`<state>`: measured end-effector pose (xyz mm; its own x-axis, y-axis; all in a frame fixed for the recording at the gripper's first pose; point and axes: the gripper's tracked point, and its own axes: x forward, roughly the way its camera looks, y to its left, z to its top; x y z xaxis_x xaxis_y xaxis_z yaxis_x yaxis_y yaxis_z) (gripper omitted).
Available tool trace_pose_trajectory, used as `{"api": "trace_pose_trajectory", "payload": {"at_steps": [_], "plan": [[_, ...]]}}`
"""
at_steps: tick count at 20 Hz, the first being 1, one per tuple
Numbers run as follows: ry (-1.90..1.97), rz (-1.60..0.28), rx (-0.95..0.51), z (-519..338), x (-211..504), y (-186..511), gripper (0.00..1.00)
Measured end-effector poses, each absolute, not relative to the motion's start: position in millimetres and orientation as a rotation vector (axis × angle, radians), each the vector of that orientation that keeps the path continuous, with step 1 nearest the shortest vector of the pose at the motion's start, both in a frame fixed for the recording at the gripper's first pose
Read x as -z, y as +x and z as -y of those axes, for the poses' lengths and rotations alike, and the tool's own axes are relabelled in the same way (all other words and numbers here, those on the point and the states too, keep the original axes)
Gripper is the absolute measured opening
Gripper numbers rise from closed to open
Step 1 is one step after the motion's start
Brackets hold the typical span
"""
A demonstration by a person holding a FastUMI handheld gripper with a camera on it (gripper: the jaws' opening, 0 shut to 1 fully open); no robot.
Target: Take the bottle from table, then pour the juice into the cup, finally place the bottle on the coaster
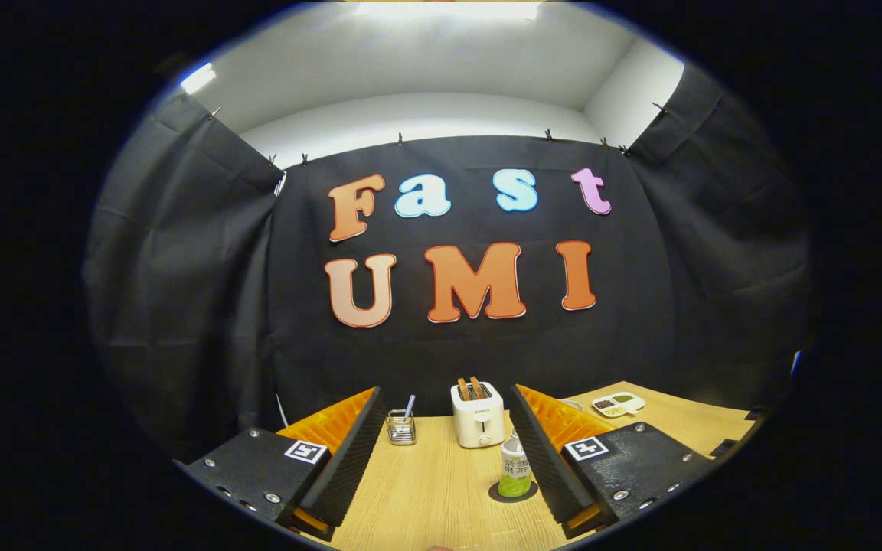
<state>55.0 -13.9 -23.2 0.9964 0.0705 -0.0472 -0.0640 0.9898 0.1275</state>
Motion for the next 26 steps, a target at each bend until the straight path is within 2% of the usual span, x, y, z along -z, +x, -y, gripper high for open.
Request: {"api": "trace_pose_trajectory", "payload": {"at_steps": [9, 26], "plan": [[0.119, 0.016, -0.098, 2.0, -7.8, 23.9, 0.97], [0.159, 0.071, -0.134, 2.2, -22.6, 19.5, 0.97]]}}
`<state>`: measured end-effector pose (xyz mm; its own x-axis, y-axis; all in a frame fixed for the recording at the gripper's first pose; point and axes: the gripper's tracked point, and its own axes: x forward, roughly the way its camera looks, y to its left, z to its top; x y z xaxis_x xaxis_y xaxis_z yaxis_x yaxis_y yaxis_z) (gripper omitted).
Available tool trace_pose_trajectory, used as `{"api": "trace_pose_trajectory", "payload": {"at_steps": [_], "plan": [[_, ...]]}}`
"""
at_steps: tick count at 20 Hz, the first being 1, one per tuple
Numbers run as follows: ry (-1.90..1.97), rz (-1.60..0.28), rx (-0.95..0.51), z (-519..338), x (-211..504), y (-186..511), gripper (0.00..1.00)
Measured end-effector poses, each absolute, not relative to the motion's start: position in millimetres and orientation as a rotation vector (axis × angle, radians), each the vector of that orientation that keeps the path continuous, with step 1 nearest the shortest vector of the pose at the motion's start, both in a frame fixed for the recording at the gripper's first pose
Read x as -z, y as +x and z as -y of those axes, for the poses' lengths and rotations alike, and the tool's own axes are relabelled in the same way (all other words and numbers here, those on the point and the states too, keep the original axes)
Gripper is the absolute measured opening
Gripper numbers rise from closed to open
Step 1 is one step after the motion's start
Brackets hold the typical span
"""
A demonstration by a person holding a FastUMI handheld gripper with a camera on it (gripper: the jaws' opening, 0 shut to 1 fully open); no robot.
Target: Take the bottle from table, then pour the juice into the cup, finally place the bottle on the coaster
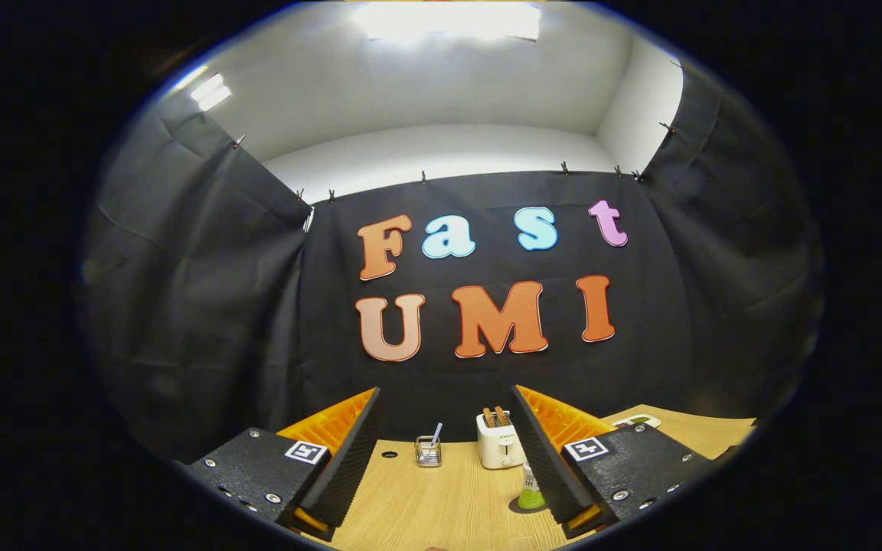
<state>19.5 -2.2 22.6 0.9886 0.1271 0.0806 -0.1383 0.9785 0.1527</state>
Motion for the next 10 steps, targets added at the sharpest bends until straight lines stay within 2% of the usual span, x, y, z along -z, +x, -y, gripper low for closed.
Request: {"api": "trace_pose_trajectory", "payload": {"at_steps": [10], "plan": [[0.149, 0.064, -0.152, -1.5, -19.2, 19.2, 0.97]]}}
